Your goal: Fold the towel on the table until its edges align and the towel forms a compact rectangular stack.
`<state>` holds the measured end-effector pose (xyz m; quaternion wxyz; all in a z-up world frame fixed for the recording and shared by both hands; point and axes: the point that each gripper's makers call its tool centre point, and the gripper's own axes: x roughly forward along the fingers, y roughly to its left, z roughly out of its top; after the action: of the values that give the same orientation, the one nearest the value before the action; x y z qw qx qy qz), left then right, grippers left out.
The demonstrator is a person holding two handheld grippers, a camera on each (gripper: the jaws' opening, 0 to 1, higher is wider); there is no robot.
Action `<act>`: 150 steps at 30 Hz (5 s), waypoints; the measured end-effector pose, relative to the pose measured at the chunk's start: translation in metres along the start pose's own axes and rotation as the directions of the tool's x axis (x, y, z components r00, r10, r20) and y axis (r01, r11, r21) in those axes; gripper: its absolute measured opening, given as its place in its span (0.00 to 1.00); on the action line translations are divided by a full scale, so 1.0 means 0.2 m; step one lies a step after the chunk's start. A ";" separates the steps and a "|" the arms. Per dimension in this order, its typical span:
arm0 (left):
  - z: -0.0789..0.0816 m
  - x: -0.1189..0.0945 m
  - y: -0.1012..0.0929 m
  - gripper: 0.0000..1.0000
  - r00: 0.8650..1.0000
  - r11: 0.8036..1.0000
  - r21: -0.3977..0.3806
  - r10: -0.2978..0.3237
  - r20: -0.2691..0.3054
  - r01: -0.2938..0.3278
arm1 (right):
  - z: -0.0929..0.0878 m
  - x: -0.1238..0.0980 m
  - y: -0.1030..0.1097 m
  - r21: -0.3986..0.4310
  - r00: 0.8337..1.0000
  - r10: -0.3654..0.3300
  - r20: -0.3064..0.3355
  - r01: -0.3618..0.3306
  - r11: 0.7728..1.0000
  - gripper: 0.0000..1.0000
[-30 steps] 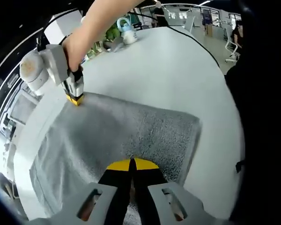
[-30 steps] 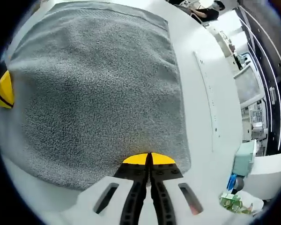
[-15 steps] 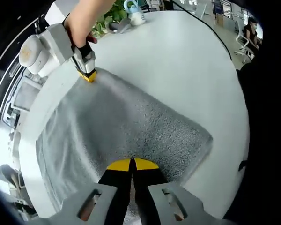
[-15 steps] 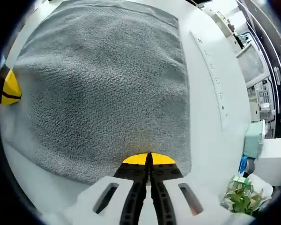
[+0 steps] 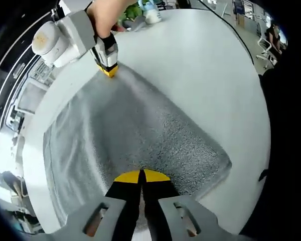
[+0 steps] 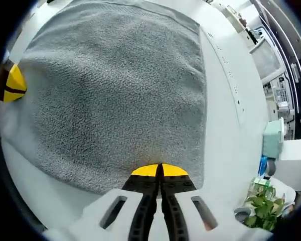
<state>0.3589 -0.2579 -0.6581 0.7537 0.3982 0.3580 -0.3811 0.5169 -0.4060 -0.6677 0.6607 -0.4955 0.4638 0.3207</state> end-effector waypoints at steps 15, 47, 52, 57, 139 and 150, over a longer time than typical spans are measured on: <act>-0.06 -0.02 0.02 0.01 1.000 0.996 -0.093 0.012 0.003 -0.012 | -0.08 -0.04 0.05 0.062 0.997 0.076 0.025 -0.077 0.995 0.00; -0.12 -0.01 0.12 0.01 1.000 0.972 -0.233 0.000 0.004 0.001 | -0.22 -0.11 0.22 0.265 0.988 0.100 0.117 -0.128 0.956 0.00; -0.14 -0.01 0.14 0.01 1.000 0.965 -0.263 0.001 0.006 0.001 | -0.23 -0.13 0.25 0.291 0.982 0.099 0.159 -0.142 0.946 0.00; -0.15 0.00 0.17 0.01 1.000 0.960 -0.280 0.000 0.005 0.001 | -0.25 -0.15 0.29 0.340 0.973 0.088 0.212 -0.158 0.927 0.00; -0.17 0.08 0.40 0.01 1.000 0.938 -0.347 -0.001 0.013 0.006 | -0.28 -0.28 0.63 0.476 0.933 0.091 0.348 -0.260 0.840 0.00; -0.20 0.05 0.36 0.01 1.000 0.939 -0.343 -0.001 0.006 0.002 | -0.28 -0.30 0.68 0.471 0.928 0.101 0.359 -0.273 0.839 0.00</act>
<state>0.4163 -0.1979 -0.6598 0.8122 0.2597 0.4170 -0.3147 0.3576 -0.4162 -0.6650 0.7996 -0.1947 0.4657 0.3253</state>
